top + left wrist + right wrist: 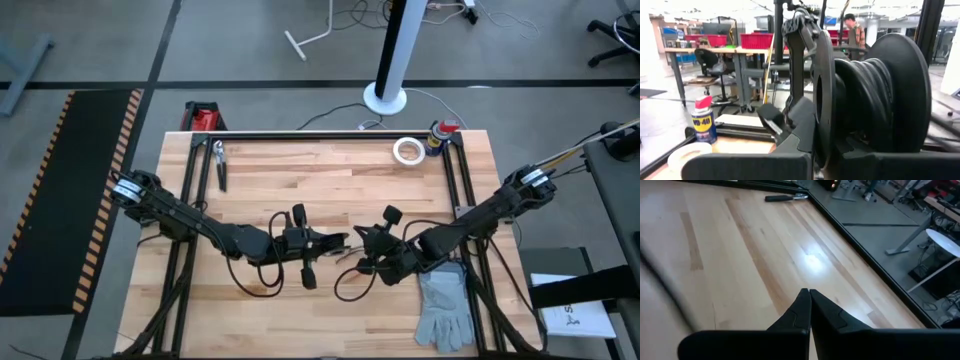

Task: Coil cords
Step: Coil the black wire into the spool

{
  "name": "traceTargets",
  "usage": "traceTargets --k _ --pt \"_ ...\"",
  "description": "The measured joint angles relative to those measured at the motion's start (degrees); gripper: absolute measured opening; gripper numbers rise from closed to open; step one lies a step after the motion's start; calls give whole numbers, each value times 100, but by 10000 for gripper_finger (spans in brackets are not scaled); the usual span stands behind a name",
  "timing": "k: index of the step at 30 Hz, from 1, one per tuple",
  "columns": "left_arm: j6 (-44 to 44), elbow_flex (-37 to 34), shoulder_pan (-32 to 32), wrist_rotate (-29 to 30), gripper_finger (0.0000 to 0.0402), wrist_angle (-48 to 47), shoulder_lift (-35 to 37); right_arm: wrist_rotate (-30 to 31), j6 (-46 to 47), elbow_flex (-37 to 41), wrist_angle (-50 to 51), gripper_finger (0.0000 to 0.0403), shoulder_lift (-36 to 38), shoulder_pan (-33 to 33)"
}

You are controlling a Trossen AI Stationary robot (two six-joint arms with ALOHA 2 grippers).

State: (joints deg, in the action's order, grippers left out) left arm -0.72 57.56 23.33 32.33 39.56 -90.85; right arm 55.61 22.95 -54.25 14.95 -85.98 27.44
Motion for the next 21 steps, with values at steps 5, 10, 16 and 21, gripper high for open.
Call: traceTargets --k 5,10,16,21 --pt "60 0 0 3 0 -219 -2 -85 158 118 -11 0 70 82" --pt "361 0 -9 25 0 -639 -7 -725 712 453 -9 0 70 169" --pt "492 -50 -12 161 0 -777 -9 -810 1606 909 -66 0 65 313" --pt "630 -55 -17 210 0 -790 -9 -804 1654 968 -243 0 62 372"
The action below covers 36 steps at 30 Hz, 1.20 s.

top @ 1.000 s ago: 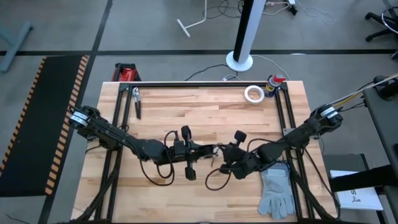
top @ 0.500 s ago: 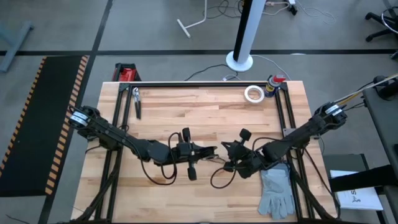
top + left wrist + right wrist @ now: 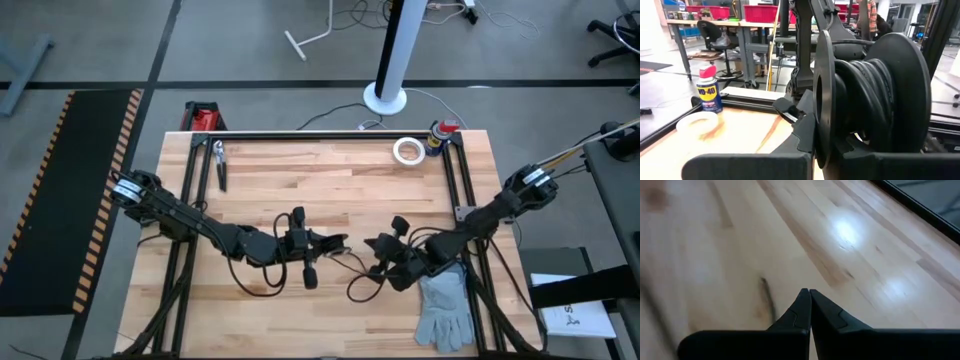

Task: Coil cords
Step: Coil the black wire into the spool

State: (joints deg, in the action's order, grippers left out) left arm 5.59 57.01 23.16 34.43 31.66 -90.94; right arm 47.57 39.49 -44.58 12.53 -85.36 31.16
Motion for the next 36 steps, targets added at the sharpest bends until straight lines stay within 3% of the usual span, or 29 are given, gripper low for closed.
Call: traceTargets --k 7,25,29,36 --pt "316 -4 -47 249 0 -149 -7 -16 -816 -2 -951 0 2 233" --pt "952 4 -48 475 0 -468 -7 -108 -976 -2 -852 2 15 722" --pt "1132 6 -50 547 0 -579 -7 -107 -976 -2 -892 22 2 695" --pt "1583 6 -50 694 0 -787 -7 -78 -1186 -2 -1158 94 0 638"
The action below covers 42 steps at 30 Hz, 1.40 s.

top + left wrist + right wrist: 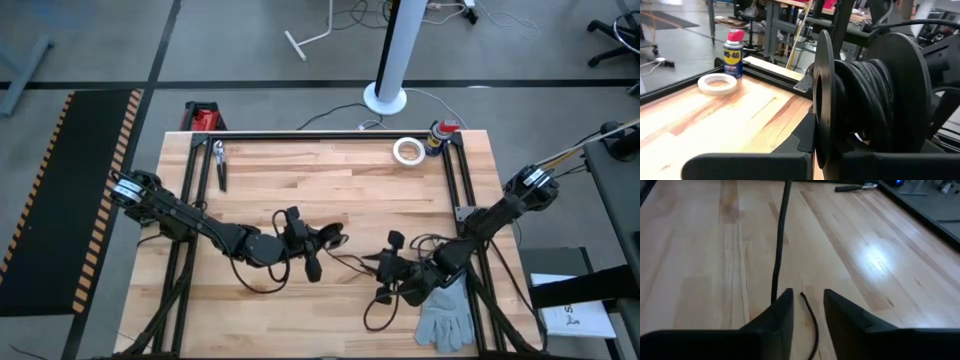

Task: Coil cords
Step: Coil the black wire into the spool

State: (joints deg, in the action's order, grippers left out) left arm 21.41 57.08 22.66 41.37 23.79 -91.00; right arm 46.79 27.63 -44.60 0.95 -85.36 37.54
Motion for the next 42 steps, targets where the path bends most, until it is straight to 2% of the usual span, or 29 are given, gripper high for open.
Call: traceTargets --k 6,11,20,23,27,33,38,42 --pt "84 0 0 121 0 9 0 135 -624 0 -760 144 0 -7" --pt "165 0 0 145 0 15 0 125 -1161 0 -1493 163 0 -38" --pt "378 0 11 569 0 108 0 -29 -851 0 -1972 165 -132 -105" --pt "379 0 11 611 0 125 0 -31 -1072 0 -2636 165 -328 -110" --pt "402 0 11 613 0 150 0 -49 -1417 1 -3032 163 -526 -107" --pt "419 0 11 616 0 167 0 584 -1577 -34 -3086 153 -555 -200" --pt "419 0 11 616 0 205 0 552 -1875 -235 -3141 149 -573 -350" --pt "419 0 13 613 0 250 0 265 -1875 -269 -3084 152 -680 -541"
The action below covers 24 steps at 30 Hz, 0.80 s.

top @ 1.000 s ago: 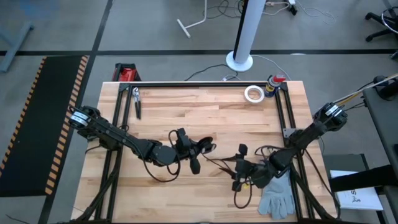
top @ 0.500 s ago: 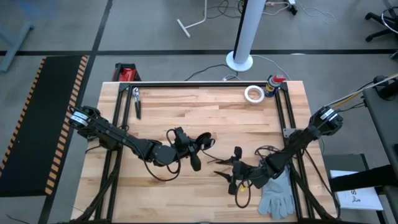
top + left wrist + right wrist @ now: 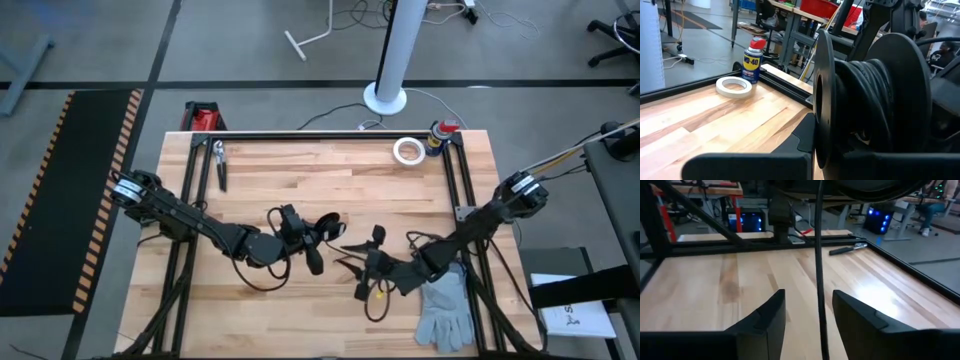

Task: Coil cords
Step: Coil the black wire into the spool

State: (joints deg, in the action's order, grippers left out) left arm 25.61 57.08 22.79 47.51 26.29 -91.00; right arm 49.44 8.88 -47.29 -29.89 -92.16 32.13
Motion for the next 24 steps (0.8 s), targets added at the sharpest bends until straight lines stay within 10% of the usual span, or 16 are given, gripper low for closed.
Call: traceTargets --k 24 --pt "-425 0 96 -276 0 103 0 292 39 -9 1156 6 194 -244"
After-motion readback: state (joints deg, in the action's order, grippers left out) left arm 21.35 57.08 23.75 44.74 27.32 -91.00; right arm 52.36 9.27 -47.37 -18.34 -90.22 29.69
